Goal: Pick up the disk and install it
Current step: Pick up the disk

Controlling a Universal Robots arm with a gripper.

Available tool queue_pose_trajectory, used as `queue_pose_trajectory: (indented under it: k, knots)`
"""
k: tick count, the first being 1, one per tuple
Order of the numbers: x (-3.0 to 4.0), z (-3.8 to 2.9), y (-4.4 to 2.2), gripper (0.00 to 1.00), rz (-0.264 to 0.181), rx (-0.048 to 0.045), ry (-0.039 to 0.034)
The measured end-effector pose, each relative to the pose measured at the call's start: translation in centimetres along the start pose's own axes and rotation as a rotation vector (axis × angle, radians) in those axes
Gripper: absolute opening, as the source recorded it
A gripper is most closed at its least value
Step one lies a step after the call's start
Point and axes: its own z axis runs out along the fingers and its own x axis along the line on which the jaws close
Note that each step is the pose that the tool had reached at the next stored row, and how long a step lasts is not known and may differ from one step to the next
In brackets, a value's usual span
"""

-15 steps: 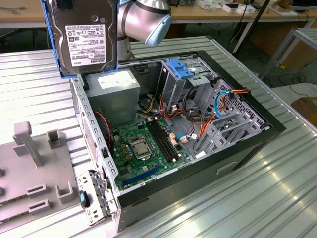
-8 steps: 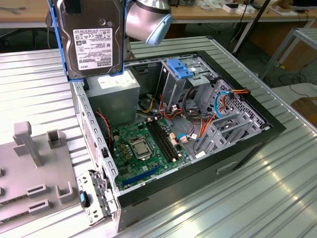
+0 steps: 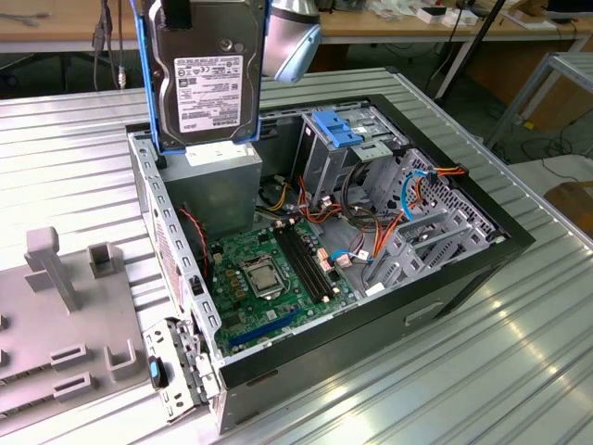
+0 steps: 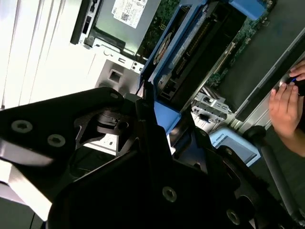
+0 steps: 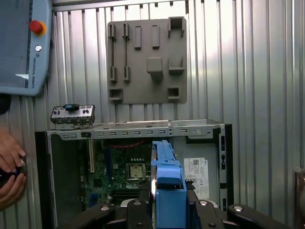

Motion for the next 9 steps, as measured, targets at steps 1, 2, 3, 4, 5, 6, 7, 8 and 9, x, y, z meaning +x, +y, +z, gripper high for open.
queue_pose_trajectory:
  k: [1,2,3,4,5,6,7,8,9]
  knots:
    - [-0.01,0.02,-0.19,0.37,0.000,0.0000,0.0029]
    - [-0.03,0.08,-0.58,0.37,0.002,0.0002,0.0100]
    - [-0.04,0.12,-0.87,0.37,0.005,0.0003,0.0166]
    - [-0.05,0.15,-1.13,0.37,0.006,0.0003,0.0223]
    - [-0.06,0.18,-1.31,0.37,0.008,0.0005,0.0268]
    - [-0.06,0.22,-1.54,0.37,0.010,0.0004,0.0321]
    - [-0.06,0.27,-1.78,0.37,0.012,0.0003,0.0365]
    - [-0.08,0.32,-2.11,0.37,0.013,0.0002,0.0391]
    - [-0.10,0.36,-2.58,0.37,0.014,0.0003,0.0401]
